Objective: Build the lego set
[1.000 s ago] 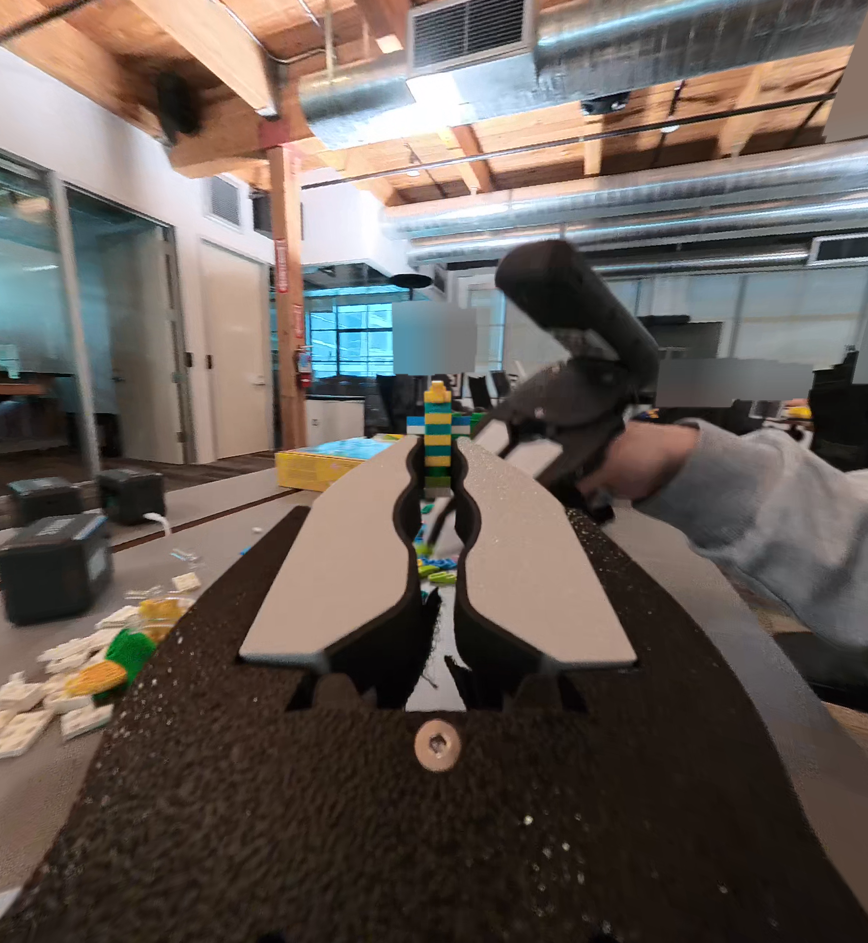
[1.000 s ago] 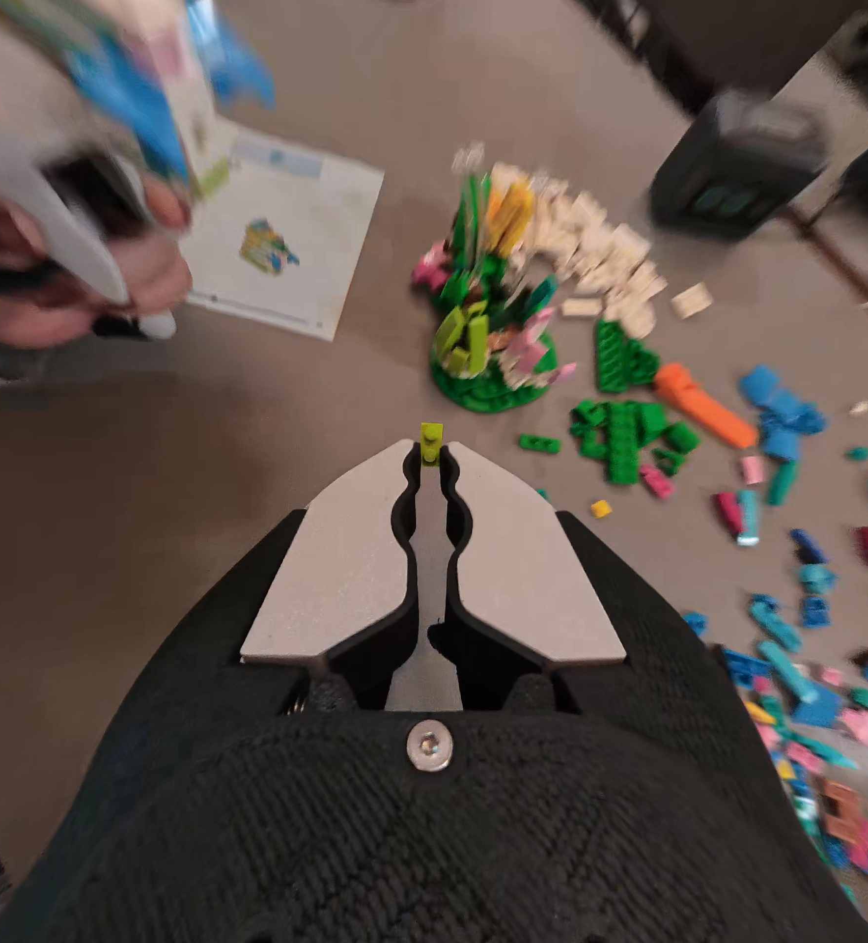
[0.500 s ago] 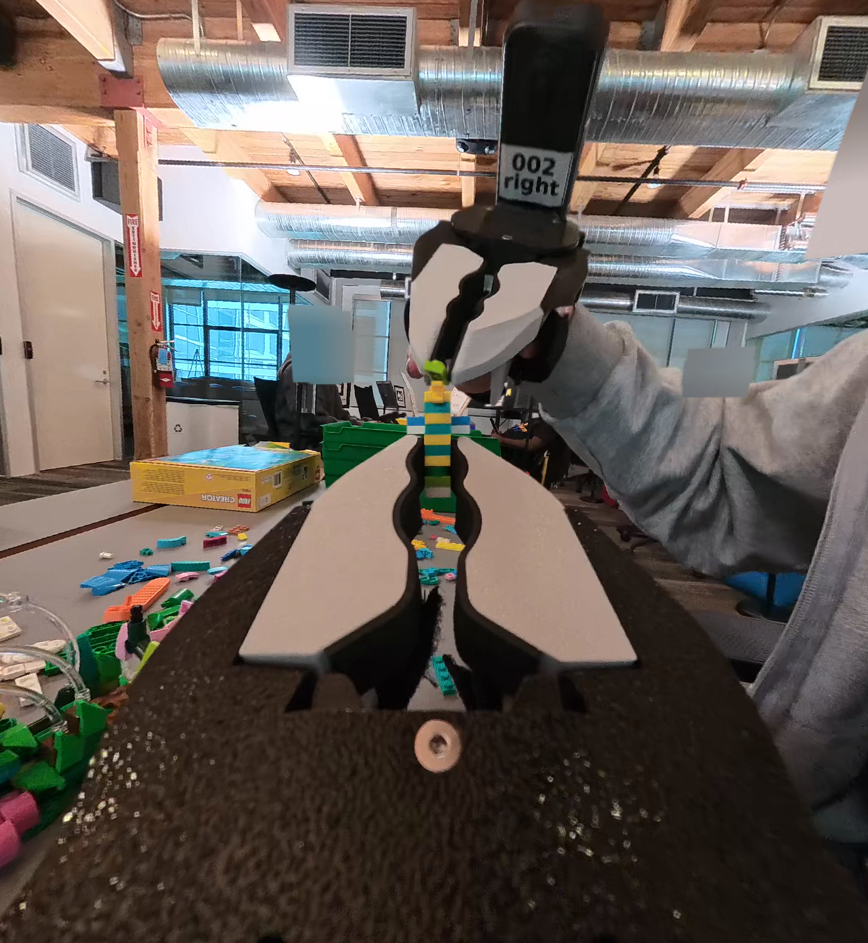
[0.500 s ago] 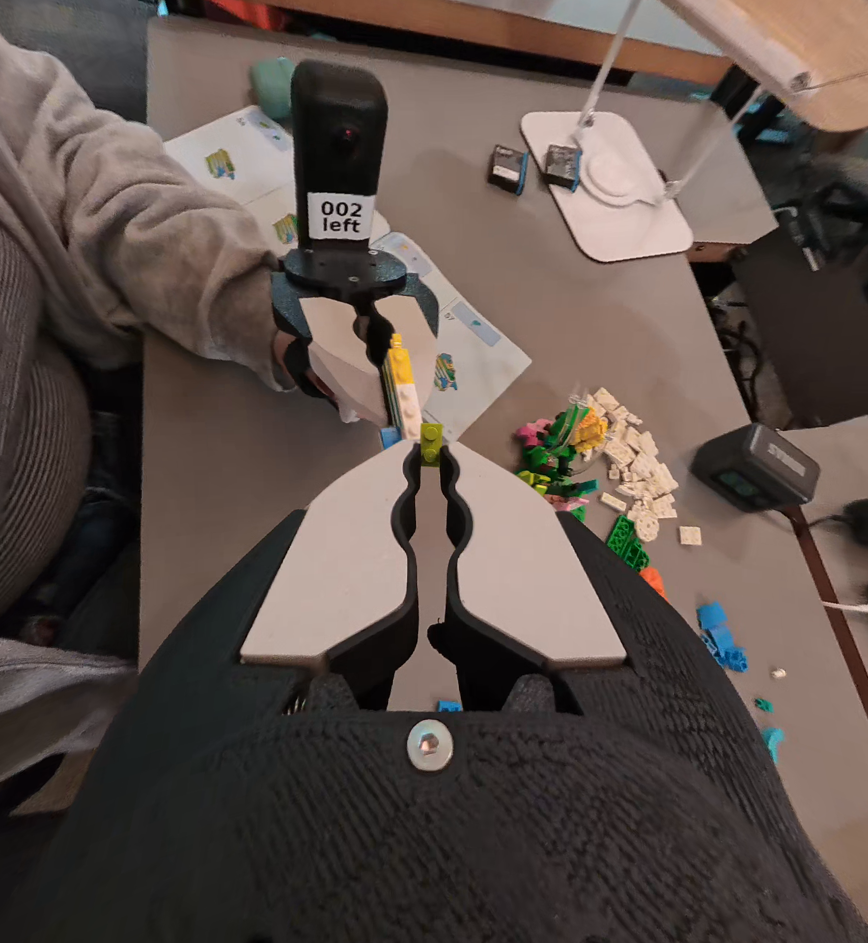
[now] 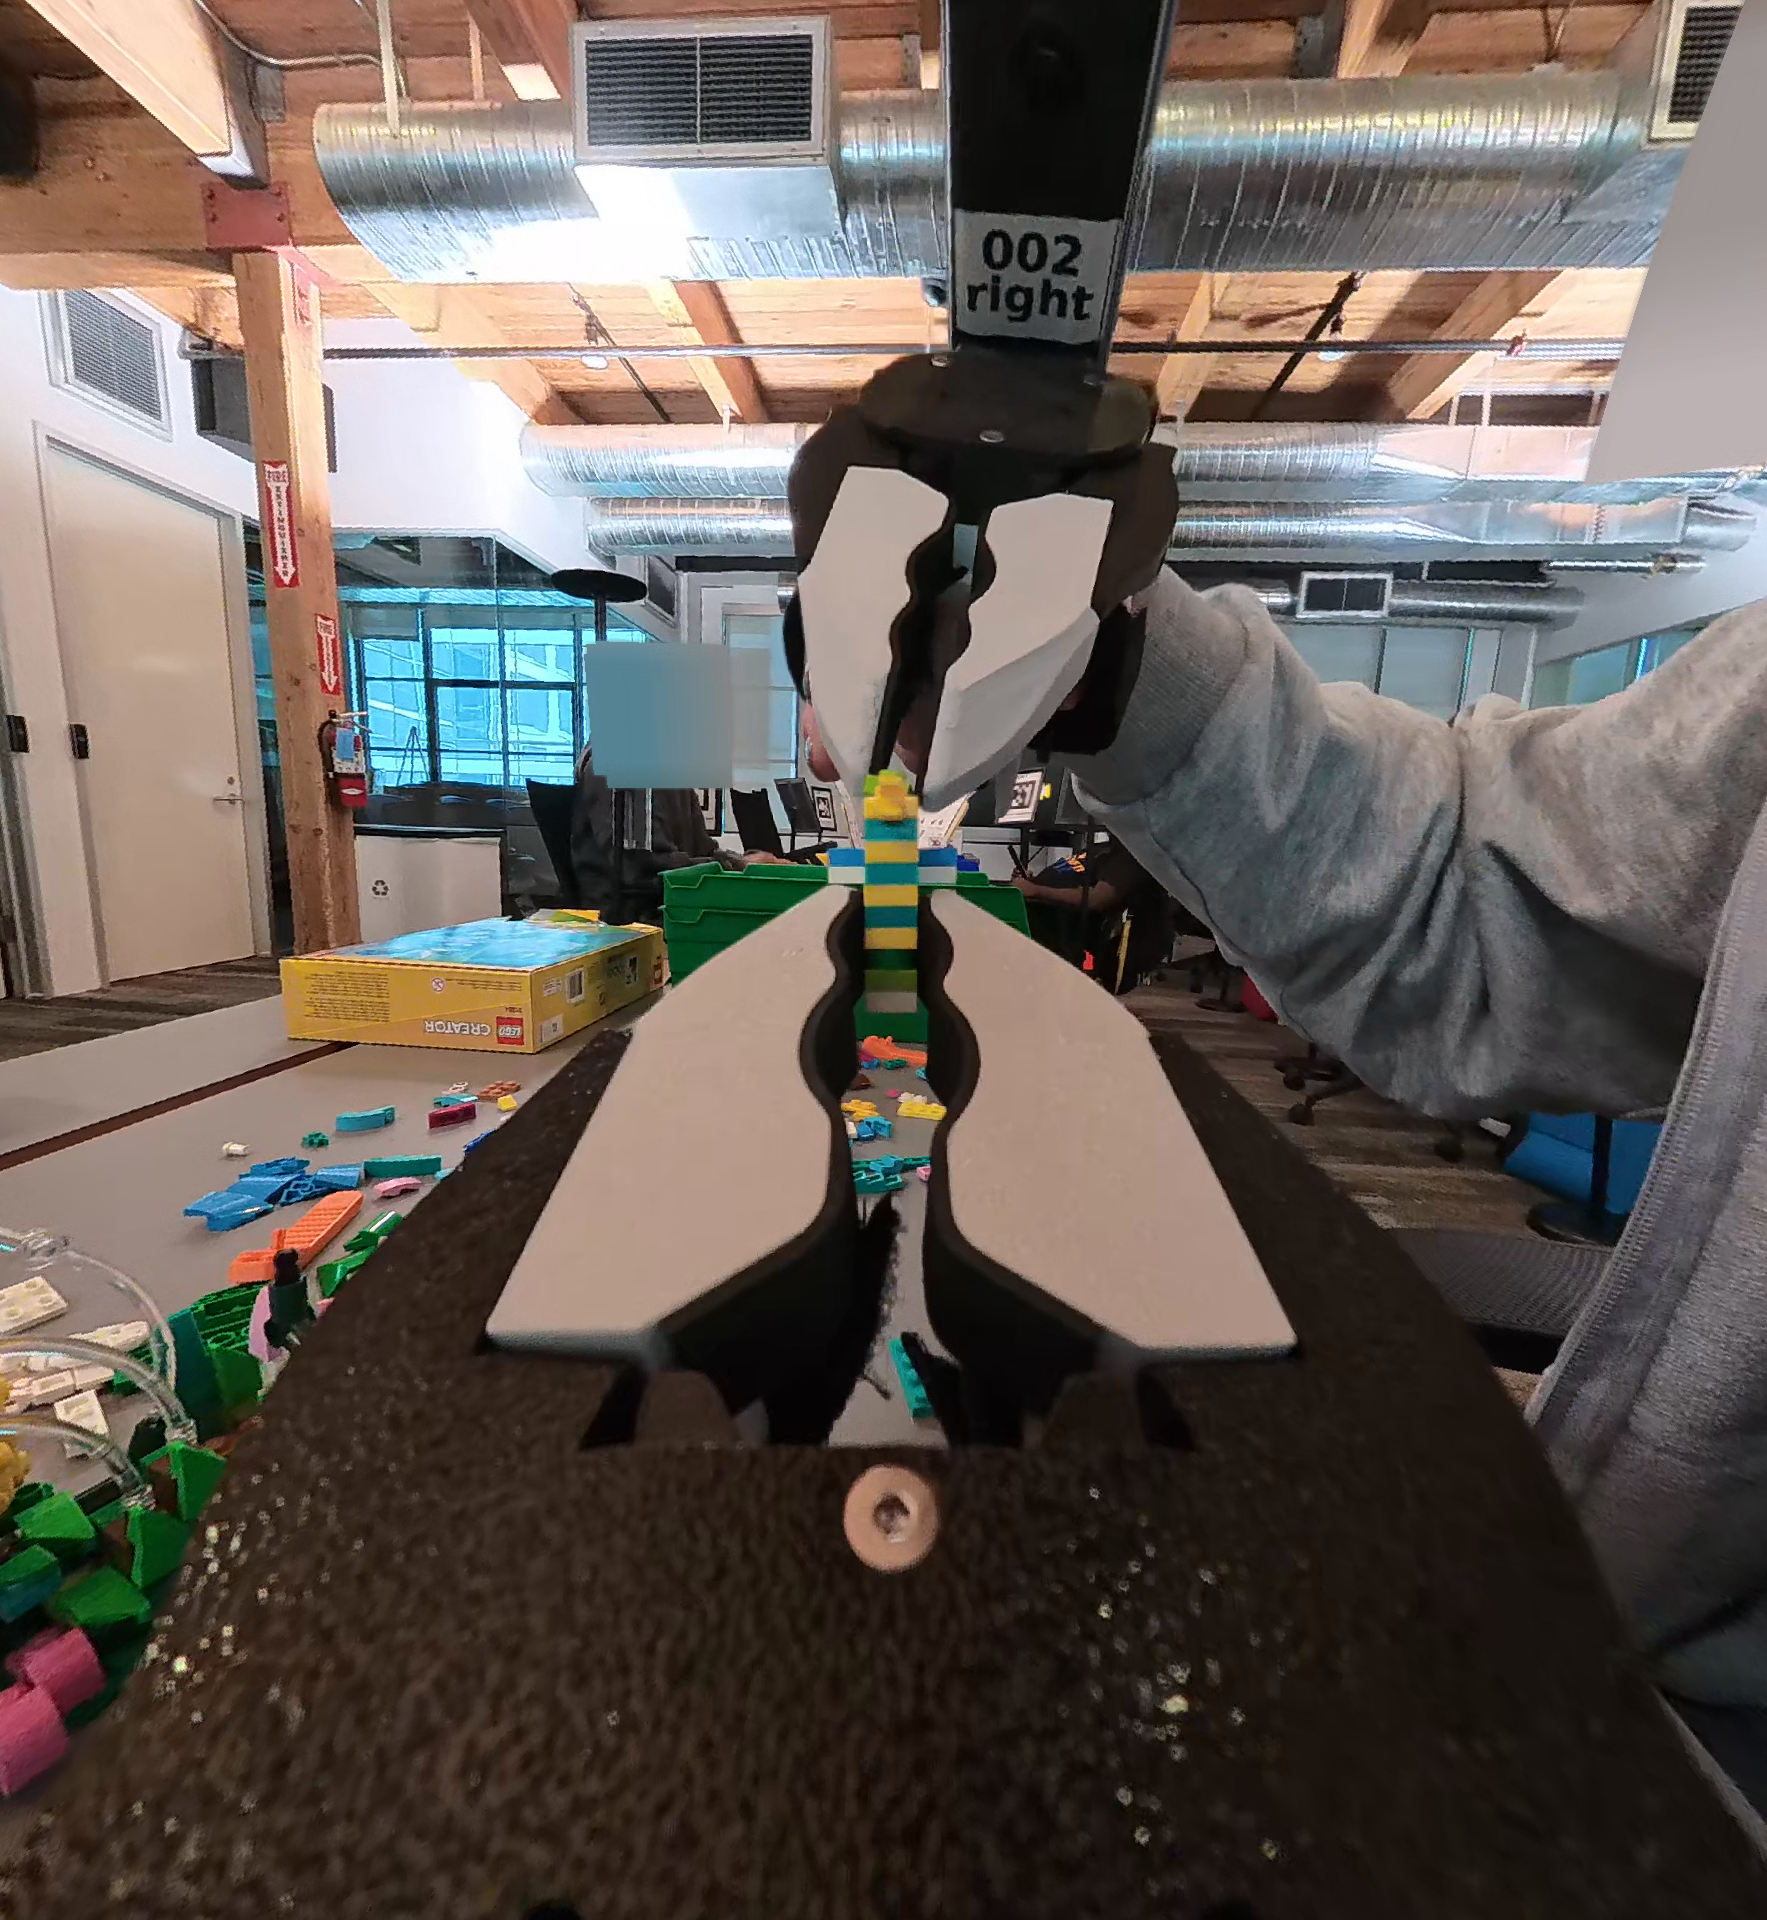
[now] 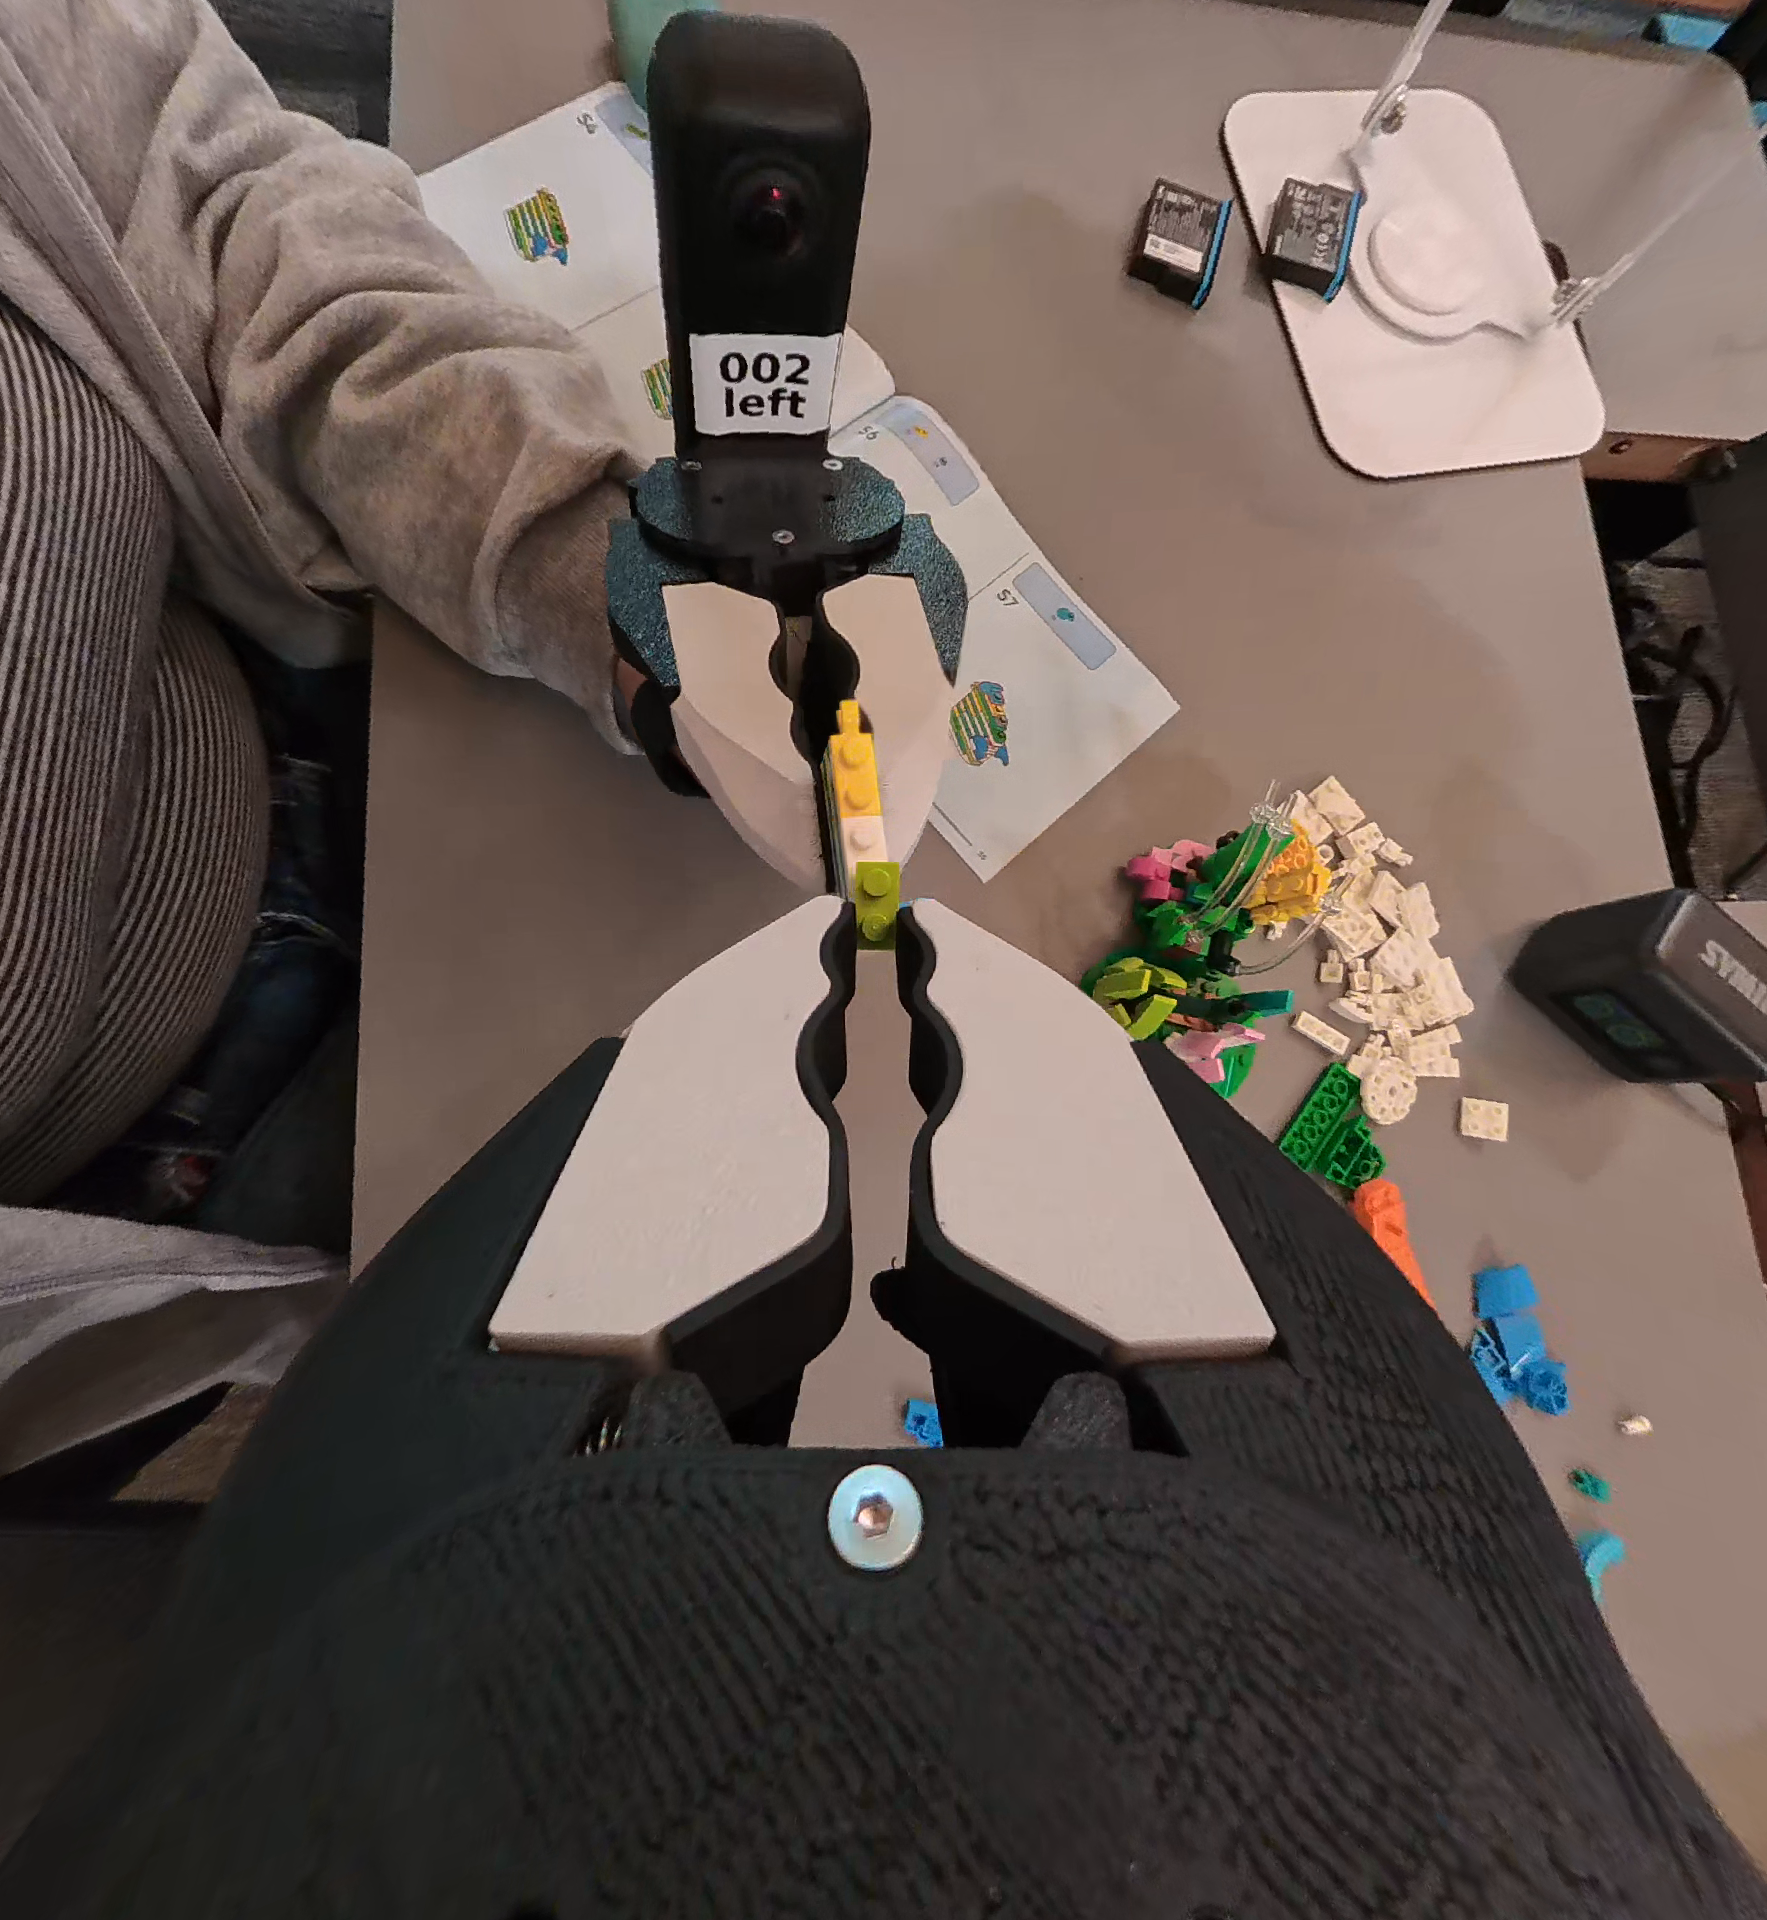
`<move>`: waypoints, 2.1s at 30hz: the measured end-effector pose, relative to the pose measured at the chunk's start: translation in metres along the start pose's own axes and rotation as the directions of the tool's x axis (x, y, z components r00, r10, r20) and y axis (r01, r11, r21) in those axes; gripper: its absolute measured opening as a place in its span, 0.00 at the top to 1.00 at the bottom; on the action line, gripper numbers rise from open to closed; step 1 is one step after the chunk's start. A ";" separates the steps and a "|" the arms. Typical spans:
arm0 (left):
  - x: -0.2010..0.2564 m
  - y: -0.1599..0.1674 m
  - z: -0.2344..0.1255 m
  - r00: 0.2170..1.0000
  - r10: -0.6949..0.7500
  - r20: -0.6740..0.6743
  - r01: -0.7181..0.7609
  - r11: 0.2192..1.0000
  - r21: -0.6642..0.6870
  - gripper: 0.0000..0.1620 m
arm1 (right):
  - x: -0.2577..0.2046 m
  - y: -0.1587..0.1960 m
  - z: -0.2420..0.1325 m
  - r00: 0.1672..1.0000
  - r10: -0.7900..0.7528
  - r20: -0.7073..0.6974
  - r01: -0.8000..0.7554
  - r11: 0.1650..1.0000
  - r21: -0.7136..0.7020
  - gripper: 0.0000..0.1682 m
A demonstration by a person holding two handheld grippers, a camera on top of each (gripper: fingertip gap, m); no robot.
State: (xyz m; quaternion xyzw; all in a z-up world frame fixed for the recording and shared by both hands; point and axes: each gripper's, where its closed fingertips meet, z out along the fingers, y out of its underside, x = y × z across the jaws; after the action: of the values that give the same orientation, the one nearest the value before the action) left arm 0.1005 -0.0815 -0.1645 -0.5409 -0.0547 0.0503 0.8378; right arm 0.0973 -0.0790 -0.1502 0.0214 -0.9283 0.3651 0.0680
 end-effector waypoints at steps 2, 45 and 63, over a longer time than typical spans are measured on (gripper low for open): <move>0.001 0.000 0.000 1.000 0.003 -0.004 -0.003 1.000 -0.002 0.95 | -0.002 0.000 0.000 1.000 0.006 0.023 -0.006 1.000 -0.009 0.96; 0.006 0.000 0.002 0.999 0.014 -0.031 -0.014 1.000 0.003 0.95 | -0.008 0.000 0.000 0.994 0.017 0.110 -0.007 0.996 -0.088 0.96; 0.005 0.000 0.002 1.000 0.011 -0.028 -0.011 1.000 0.005 0.95 | -0.007 -0.001 -0.002 0.996 0.006 0.086 0.000 0.998 -0.066 0.93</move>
State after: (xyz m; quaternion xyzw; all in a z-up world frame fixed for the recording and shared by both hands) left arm 0.1054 -0.0793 -0.1636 -0.5398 -0.0400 0.0476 0.8395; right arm 0.1041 -0.0781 -0.1487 0.0334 -0.9419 0.3330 0.0282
